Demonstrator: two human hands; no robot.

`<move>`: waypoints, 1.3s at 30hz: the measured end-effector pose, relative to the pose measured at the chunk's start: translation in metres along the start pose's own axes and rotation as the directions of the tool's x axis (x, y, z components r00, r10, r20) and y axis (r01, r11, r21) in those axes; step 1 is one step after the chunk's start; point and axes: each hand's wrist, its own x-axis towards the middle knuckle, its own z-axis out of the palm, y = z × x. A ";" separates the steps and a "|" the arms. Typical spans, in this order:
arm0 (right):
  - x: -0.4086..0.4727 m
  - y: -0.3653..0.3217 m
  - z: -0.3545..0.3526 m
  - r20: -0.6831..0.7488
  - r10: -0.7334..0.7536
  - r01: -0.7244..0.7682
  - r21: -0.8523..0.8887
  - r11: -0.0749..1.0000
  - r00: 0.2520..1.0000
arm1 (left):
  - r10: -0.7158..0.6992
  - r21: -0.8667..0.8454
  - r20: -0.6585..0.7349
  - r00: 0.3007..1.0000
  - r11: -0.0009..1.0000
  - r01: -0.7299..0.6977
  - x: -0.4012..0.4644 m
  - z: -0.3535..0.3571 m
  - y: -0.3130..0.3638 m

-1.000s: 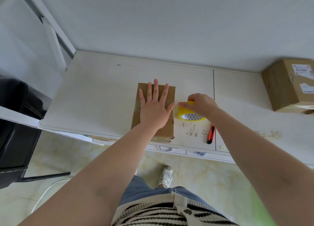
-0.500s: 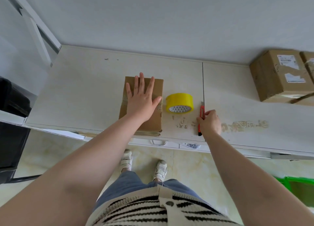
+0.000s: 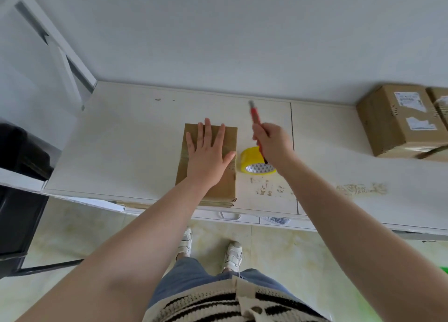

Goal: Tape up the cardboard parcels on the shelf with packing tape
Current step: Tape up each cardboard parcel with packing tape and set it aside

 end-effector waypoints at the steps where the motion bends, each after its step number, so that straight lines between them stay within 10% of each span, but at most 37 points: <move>1: -0.001 0.000 0.007 0.051 0.026 -0.024 -0.043 0.999 0.998 | 0.001 -0.008 0.008 1.000 1.000 -0.001 0.000 0.000 -0.001; 39: 0.003 0.020 -0.008 0.336 0.182 -0.005 -0.465 0.885 0.924 | 0.006 -0.066 0.066 0.998 0.998 -0.002 0.003 -0.005 -0.003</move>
